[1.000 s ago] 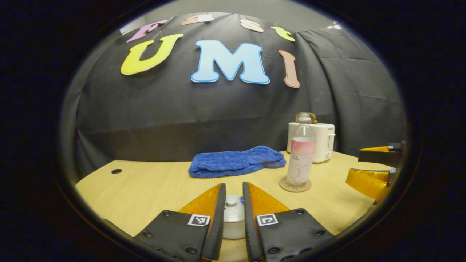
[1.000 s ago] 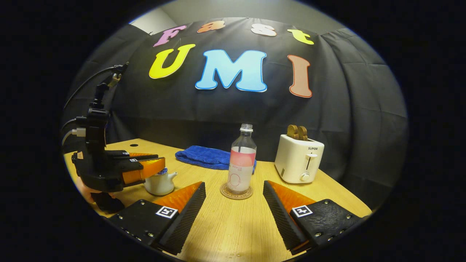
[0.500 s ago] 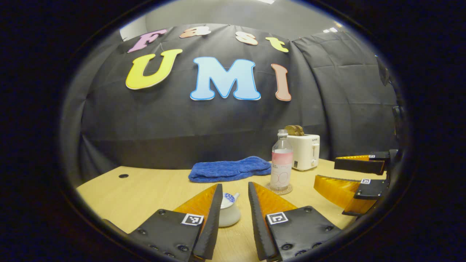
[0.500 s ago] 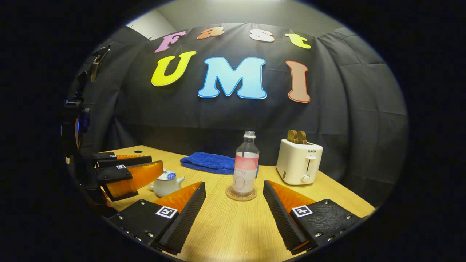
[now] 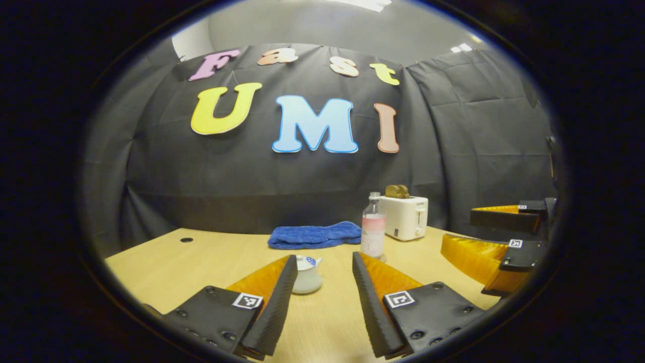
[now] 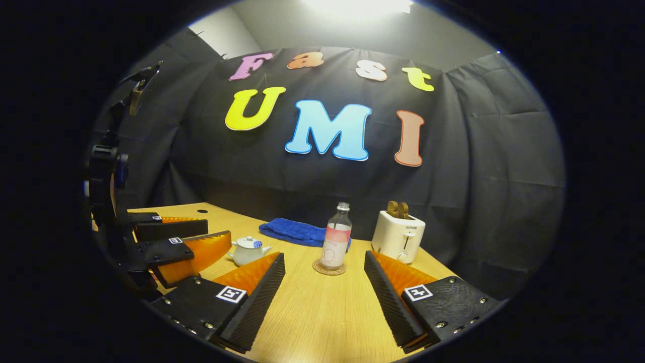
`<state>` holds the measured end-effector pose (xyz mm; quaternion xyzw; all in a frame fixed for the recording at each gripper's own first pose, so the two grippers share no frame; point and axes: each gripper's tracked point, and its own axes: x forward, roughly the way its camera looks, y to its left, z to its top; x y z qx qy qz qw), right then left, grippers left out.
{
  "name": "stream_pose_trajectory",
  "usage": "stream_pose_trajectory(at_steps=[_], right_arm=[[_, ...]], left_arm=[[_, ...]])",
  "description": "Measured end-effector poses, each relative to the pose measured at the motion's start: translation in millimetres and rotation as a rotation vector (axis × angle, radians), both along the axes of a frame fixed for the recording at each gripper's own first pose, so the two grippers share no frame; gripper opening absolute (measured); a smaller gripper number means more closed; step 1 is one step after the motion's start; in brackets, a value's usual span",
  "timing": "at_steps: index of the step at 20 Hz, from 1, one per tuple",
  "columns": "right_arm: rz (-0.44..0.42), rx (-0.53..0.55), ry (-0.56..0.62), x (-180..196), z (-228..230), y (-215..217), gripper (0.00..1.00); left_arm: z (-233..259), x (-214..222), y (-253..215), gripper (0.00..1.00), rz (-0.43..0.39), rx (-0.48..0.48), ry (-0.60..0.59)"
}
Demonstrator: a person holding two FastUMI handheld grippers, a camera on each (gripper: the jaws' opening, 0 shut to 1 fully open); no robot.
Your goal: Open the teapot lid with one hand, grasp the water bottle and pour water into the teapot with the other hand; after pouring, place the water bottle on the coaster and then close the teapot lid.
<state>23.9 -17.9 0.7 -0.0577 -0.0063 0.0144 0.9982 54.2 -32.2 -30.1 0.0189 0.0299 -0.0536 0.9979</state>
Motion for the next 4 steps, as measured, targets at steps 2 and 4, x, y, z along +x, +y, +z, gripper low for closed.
stream_pose_trajectory(at_steps=[2,4], right_arm=[[0.016,0.012,-0.001,-12,2,6,0.98],[0.023,0.026,-0.002,-19,3,6,0.98]], left_arm=[[6,-15,-3,0.82,-0.002,0.005,-0.007],[10,-28,-5,0.83,-0.001,0.012,-0.015]])
